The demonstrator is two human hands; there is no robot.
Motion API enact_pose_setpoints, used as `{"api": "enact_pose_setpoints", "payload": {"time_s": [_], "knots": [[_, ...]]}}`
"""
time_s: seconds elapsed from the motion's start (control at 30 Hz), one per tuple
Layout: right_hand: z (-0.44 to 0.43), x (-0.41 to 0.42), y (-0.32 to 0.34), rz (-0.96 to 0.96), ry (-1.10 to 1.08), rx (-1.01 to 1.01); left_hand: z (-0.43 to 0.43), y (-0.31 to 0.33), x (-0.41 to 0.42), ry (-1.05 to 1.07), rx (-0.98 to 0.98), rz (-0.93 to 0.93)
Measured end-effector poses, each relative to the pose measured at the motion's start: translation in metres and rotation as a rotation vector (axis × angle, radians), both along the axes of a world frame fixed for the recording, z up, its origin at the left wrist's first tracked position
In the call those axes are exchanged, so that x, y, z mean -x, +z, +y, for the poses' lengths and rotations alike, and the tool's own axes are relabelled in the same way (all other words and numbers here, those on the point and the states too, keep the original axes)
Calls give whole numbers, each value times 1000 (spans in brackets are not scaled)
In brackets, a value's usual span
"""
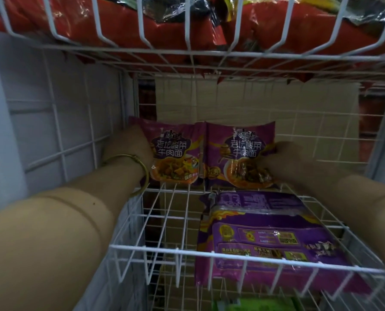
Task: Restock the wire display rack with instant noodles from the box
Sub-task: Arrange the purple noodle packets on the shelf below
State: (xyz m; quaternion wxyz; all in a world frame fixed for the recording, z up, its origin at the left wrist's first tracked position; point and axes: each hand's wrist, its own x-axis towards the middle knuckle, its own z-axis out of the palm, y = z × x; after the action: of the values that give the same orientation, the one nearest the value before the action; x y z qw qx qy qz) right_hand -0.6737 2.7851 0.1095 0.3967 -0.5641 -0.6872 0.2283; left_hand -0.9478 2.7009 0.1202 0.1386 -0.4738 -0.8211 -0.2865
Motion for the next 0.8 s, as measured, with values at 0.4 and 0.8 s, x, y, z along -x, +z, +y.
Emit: {"api": "enact_pose_setpoints", "payload": {"time_s": [0.4,0.8], "knots": [[-10,2,2,-8,21,-15,-6,-11,-1,-160,95,19],[-11,3,2,-9,7,-10,-4,-23,-36,-538,433,230]]}}
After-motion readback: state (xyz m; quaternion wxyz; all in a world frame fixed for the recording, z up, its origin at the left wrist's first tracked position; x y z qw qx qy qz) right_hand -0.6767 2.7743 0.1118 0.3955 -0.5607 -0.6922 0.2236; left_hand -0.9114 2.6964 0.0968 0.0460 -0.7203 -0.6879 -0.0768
